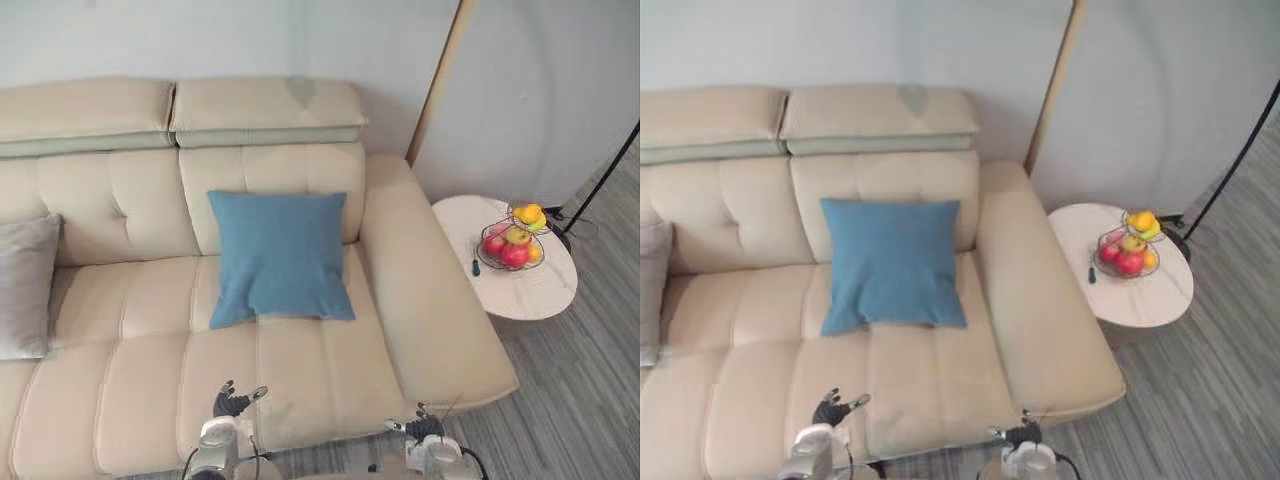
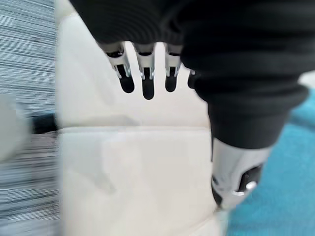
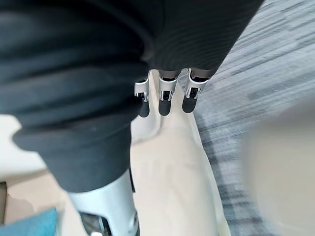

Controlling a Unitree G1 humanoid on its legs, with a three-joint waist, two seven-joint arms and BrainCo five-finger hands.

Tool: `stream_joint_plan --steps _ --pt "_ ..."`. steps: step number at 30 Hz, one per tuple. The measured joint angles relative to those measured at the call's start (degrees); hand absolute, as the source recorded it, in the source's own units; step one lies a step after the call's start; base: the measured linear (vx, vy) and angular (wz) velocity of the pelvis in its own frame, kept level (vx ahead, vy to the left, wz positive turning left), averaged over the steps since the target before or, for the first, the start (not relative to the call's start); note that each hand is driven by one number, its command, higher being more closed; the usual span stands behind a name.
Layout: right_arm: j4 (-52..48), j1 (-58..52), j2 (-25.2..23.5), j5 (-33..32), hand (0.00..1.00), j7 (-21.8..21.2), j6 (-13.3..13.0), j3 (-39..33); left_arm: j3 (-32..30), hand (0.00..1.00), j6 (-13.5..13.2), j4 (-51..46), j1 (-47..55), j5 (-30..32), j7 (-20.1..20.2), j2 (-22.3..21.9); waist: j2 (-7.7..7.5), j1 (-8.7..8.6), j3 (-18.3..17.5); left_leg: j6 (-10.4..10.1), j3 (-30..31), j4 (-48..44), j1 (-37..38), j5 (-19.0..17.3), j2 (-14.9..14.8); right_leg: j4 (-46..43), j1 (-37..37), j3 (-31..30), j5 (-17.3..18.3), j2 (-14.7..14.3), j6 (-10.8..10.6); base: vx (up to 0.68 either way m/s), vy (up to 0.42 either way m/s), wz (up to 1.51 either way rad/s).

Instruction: Pick up cushions and gather them together orderly.

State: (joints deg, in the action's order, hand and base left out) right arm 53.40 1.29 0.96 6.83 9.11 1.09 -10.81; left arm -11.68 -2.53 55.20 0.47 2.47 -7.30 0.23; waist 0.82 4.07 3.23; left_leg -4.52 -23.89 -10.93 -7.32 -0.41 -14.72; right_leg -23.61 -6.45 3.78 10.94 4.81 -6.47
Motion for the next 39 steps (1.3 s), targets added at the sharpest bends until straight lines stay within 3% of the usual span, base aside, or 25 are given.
stream_joint_plan --steps 3,5,8,9,11,12,13,15,16,18,20,24,28,32,33,34,35,36,37,38,39 --pt "1.59 1.48 1.72 0.00 0.00 0.65 0.02 0.51 1.67 0.00 0.22 1.57 0.75 -1.47 -0.05 -1.25 1.43 -0.27 1.24 -1.43 1.51 1.86 -0.46 2.62 -0.27 6.92 2.55 0.98 0.34 -1.08 1.11 -0.19 -0.138 -0.07" --pt "2.38 0.55 2.01 0.01 0.00 1.00 0.38 0.44 1.66 0.00 0.25 1.63 0.97 -1.54 -0.10 -1.58 2.16 -0.77 1.90 -3.01 3.16 3.11 -0.13 4.32 -0.41 8.45 4.14 2.67 0.09 -1.52 2.91 -0.23 -0.066 0.35" --pt "3.88 0.35 1.73 0.03 0.00 1.00 0.70 0.28 1.64 0.00 0.18 1.37 1.46 -1.54 -0.16 -0.36 1.38 -0.99 2.79 -3.42 7.33 6.98 0.07 8.50 1.02 8.00 2.86 5.35 0.07 -0.22 5.18 -0.31 -0.025 0.35" --pt "3.92 0.18 1.34 0.03 0.00 1.04 0.72 0.11 1.50 0.00 0.18 1.04 0.84 -1.53 -0.15 -0.30 0.52 -1.11 3.26 -2.66 8.68 4.11 -0.85 6.50 1.33 7.66 2.27 5.59 -0.36 0.59 5.66 -0.21 0.043 0.22" --pt "3.70 -0.04 1.48 0.09 0.00 1.04 1.01 -0.45 0.70 0.00 0.16 0.55 1.50 -1.54 -0.14 0.16 -0.40 -0.92 3.71 -0.12 9.65 -10.84 -1.94 -3.51 3.43 8.49 2.17 5.61 -2.57 3.76 4.75 -0.19 0.117 -0.03" --pt "3.62 -0.28 1.47 0.13 0.00 1.03 0.98 -0.44 -0.13 0.00 0.17 0.54 1.86 -1.54 -0.15 -0.03 -0.30 -1.03 3.63 -0.25 9.68 -15.86 -1.57 -6.91 3.58 9.46 2.20 5.17 -3.59 4.29 4.10 -0.21 0.205 -0.23" --pt "3.62 -0.90 1.32 0.54 0.00 0.95 1.00 -0.40 -0.90 0.00 0.18 0.56 2.24 -1.54 -0.14 -0.27 0.32 -1.11 3.48 -1.25 10.31 -20.88 -0.15 -11.21 3.31 11.24 2.24 4.47 -5.21 4.30 3.59 -0.18 0.271 -0.34" --pt "3.19 -2.08 1.59 1.26 0.00 0.76 1.18 -0.86 -1.16 0.00 0.28 0.86 3.91 -1.54 -0.14 -1.54 3.07 -1.09 1.70 -2.30 11.29 -14.58 2.74 -18.82 2.80 12.35 0.76 4.22 -7.01 2.55 1.22 -0.16 0.338 -0.36" --pt "3.55 -2.21 -0.42 1.80 0.00 0.42 1.45 -2.49 -2.22 0.00 0.39 1.36 4.22 -1.78 -0.07 0.51 0.44 -1.10 1.31 -1.81 10.10 -10.30 3.54 -17.25 5.89 12.51 -0.40 3.11 -8.01 4.30 0.49 -0.09 0.235 -0.21" --pt "3.61 -3.40 -1.29 2.11 0.00 0.37 1.59 -3.16 -2.54 0.00 0.48 1.60 4.66 -1.73 -0.16 1.34 -1.46 -1.83 0.12 0.38 9.93 -4.78 5.64 -13.57 8.70 14.13 0.53 3.73 -8.24 4.96 0.89 -0.03 0.150 0.10" --pt "3.67 -4.28 -0.99 2.11 0.00 0.32 1.65 -3.93 -2.14 0.00 0.40 1.64 4.59 -1.45 -0.07 0.65 -1.23 -2.29 -0.33 1.79 10.25 -2.22 5.56 -12.03 10.80 16.50 2.43 3.54 -9.35 5.17 2.00 -0.03 0.123 0.27" --pt "3.65 -4.81 -0.76 2.07 0.00 0.28 1.61 -4.75 -2.11 0.00 0.53 1.83 5.02 -1.33 -0.04 0.59 -0.87 -2.27 -0.58 2.28 10.18 -1.19 6.61 -11.10 11.81 18.46 3.45 3.32 -11.01 5.48 1.14 0.05 0.047 0.01" --pt "3.61 -4.74 -0.63 1.98 0.00 0.25 1.39 -4.66 -2.29 0.00 0.50 2.33 4.77 -0.79 0.14 -0.12 -0.48 -2.23 -0.77 1.74 7.01 0.06 8.38 -11.02 10.72 18.90 3.02 1.14 -11.19 3.81 1.29 0.03 -0.031 -0.36" --pt "3.57 -4.16 -0.59 2.00 0.00 0.20 1.16 -4.12 -2.73 0.00 0.53 2.87 3.97 -0.25 0.22 -0.30 -0.51 -2.20 -0.38 -0.30 0.20 -0.88 8.90 -12.34 7.32 18.72 -0.78 -3.22 -13.02 -0.23 3.39 0.03 -0.062 -0.99" --pt "3.56 -3.90 -0.41 2.00 0.00 0.21 1.18 -4.14 -2.87 0.00 0.54 2.85 3.53 -0.25 0.21 -0.39 -0.38 -2.22 -0.01 -0.56 -1.63 -1.31 9.09 -12.60 6.27 18.58 -1.94 -1.35 -14.23 -1.28 4.09 0.03 -0.105 -1.51" --pt "3.53 -3.17 -0.66 2.03 0.00 0.12 1.14 -3.92 -3.14 0.00 0.55 2.85 3.04 -0.29 0.19 -0.54 0.10 -1.90 0.11 -0.44 -6.36 -1.12 8.96 -12.54 3.91 20.00 -3.50 5.08 -17.48 -2.98 7.85 0.02 -0.111 -1.49" --pt "3.47 -2.37 -0.98 2.04 0.00 0.06 1.04 -3.76 -3.10 0.00 0.56 2.78 2.65 -0.32 0.21 -0.35 0.00 -1.56 0.52 -0.43 -9.25 -0.87 9.08 -12.42 3.13 19.78 -4.11 11.63 -15.89 -2.71 9.89 0.00 -0.174 -1.72" --pt "3.74 -1.78 -1.03 2.03 0.00 -0.10 1.40 -4.36 -2.78 0.00 0.67 2.82 1.88 -0.33 0.23 -0.60 -0.57 -1.81 0.73 -0.74 -12.20 -0.59 9.91 -12.29 3.46 14.10 -5.02 23.69 -10.05 -0.12 11.27 0.01 -0.148 -1.17" --pt "3.73 -2.06 -0.80 2.03 0.00 -0.07 1.57 -5.02 -2.44 0.00 0.67 2.80 1.12 -0.33 0.29 -1.06 -0.15 -2.02 0.99 -0.95 -13.74 -0.32 10.88 -12.17 3.38 12.08 -4.85 28.90 -8.04 1.44 12.12 0.04 -0.149 -1.25" --pt "3.60 -2.56 -0.52 2.04 0.00 -0.04 1.65 -5.96 -2.44 0.00 0.63 2.77 0.81 -0.33 0.34 -1.14 0.20 -2.18 1.45 -1.00 -15.75 -0.23 12.77 -12.15 3.32 10.16 -4.34 32.66 -7.28 2.75 12.09 0.08 -0.146 -1.07" --pt "3.58 -2.83 -0.33 1.91 0.00 -0.08 1.55 -6.30 -2.39 0.00 0.62 2.86 0.69 -0.33 0.36 -1.07 0.17 -2.45 1.50 -1.15 -15.97 -0.19 13.75 -12.06 3.26 9.67 -4.45 30.68 -6.99 1.84 12.02 0.09 -0.197 -1.22"
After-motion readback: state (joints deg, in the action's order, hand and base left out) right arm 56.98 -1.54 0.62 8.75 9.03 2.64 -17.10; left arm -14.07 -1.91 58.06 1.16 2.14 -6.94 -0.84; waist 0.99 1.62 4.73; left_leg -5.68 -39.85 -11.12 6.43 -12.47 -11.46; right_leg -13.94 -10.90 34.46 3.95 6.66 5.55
